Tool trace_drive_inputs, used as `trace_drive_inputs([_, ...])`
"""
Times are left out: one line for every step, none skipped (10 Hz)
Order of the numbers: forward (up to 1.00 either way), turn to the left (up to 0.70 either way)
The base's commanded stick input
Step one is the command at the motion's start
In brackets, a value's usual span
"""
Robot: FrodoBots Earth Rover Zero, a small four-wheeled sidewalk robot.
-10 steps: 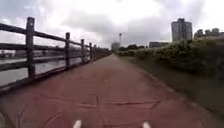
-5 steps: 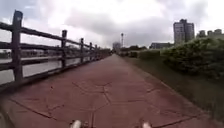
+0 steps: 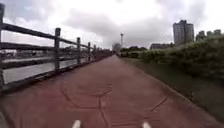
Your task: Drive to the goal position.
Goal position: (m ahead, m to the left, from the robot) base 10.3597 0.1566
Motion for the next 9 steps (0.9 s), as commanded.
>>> trace_drive_inputs([0.85, 0.08])
trace_drive_inputs([0.85, 0.08])
trace_drive_inputs([0.85, 0.08])
trace_drive_inputs([0.85, 0.08])
trace_drive_inputs([0.85, 0.08])
trace_drive_inputs([0.85, 0.08])
trace_drive_inputs([0.85, 0.08])
trace_drive_inputs([0.85, 0.08])
trace_drive_inputs([0.85, 0.08])
